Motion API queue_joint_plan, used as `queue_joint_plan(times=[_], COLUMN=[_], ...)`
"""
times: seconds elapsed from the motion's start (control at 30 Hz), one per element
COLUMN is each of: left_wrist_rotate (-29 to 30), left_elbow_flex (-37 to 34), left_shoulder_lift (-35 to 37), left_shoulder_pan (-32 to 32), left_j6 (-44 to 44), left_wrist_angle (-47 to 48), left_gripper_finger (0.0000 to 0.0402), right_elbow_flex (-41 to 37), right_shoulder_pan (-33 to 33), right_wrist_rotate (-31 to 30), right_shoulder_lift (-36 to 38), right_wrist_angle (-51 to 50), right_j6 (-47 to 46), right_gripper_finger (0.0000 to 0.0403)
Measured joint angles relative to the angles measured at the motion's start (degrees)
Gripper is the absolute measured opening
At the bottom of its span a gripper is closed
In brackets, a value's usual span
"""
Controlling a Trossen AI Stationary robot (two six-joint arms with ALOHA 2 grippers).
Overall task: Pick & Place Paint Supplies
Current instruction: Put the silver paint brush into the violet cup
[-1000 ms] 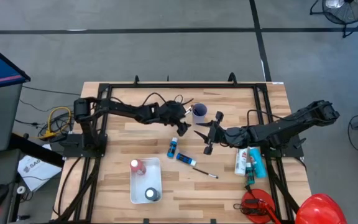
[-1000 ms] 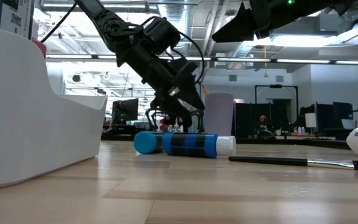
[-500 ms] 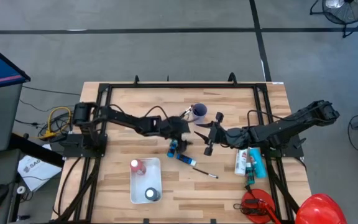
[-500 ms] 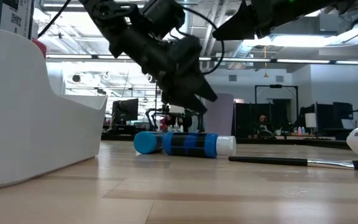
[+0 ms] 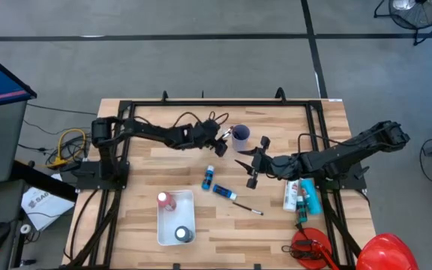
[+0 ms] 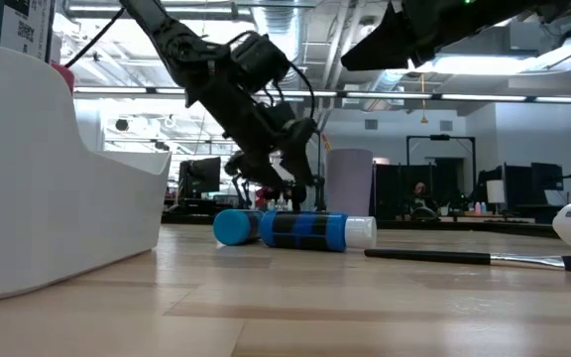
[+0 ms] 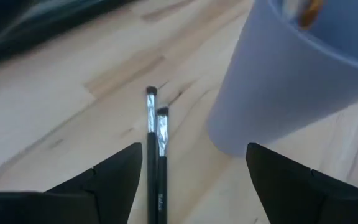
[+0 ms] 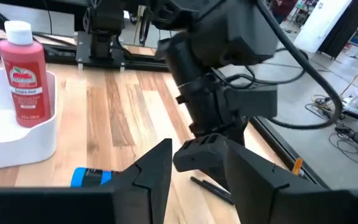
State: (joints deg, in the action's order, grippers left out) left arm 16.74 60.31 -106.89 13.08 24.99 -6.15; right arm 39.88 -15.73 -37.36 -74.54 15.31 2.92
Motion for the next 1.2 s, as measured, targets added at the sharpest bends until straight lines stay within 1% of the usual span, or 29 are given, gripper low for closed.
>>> queue_joint_plan(times=[0.1,0.23,0.47,0.57,0.83,0.97,1.2], left_wrist_rotate=[-3.95,-7.07,-8.15,-7.19,-7.04,-7.04,-5.66], left_elbow_flex=[-0.01,-0.09,0.11,0.13,0.11,0.11,0.13], left_shoulder_lift=[-1.34,-2.22,-5.20,-6.30,-6.69,-6.71,-7.31], left_shoulder_pan=[2.20,4.11,3.66,3.24,3.02,3.02,3.06], left_j6=[-0.48,-0.98,-2.07,-2.25,-3.41,-3.53,-3.76], left_wrist_angle=[0.59,0.85,0.12,0.13,0.43,0.84,0.91], left_gripper_finger=[0.0269,0.0265,0.0264,0.0264,0.0263,0.0246,0.0194], right_elbow_flex=[0.00,0.00,0.00,0.00,0.00,0.00,0.00], right_shoulder_pan=[-0.32,-0.39,-0.39,-0.39,-0.39,-0.39,-0.39], right_wrist_rotate=[0.02,0.04,0.03,0.04,0.02,0.02,0.02], right_shoulder_lift=[0.00,0.00,0.00,0.00,0.00,0.00,0.00], right_wrist_angle=[-0.03,0.18,0.32,0.30,0.30,0.23,0.15], right_j6=[0.00,0.00,0.01,0.00,0.02,0.02,0.02], right_gripper_finger=[0.0137,0.0137,0.0138,0.0136,0.0138,0.0136,0.0138])
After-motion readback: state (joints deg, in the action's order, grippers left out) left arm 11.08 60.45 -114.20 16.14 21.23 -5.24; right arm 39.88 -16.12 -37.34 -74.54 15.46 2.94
